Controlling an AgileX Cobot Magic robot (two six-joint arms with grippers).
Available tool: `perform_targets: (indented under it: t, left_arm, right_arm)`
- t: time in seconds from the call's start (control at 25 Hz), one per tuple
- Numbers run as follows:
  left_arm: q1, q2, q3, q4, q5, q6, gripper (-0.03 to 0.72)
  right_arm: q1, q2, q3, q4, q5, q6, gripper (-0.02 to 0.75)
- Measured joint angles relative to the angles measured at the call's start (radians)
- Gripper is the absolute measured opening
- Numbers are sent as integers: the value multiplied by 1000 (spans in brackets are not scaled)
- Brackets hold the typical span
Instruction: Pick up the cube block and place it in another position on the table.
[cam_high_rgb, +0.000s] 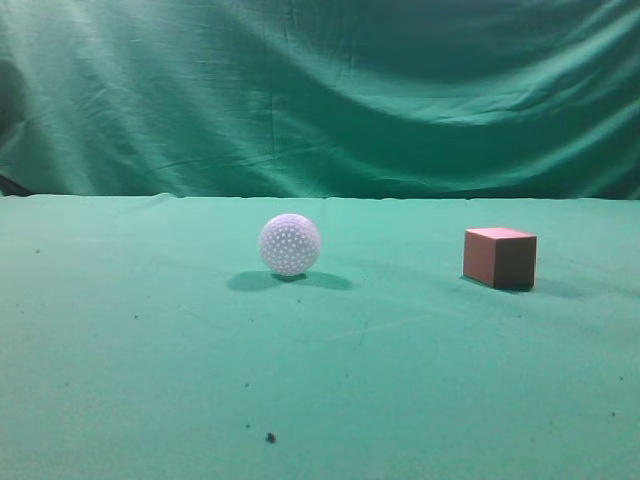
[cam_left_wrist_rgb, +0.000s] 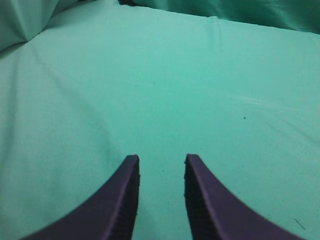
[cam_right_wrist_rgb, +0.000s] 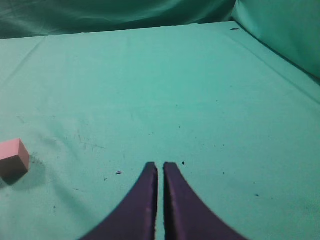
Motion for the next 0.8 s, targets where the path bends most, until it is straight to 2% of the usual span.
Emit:
perform_targets:
  t: [0.8]
  left_arm:
    - [0, 0, 0, 0, 0, 0, 262]
  right_arm:
    - [0, 0, 0, 0, -2, 0, 0]
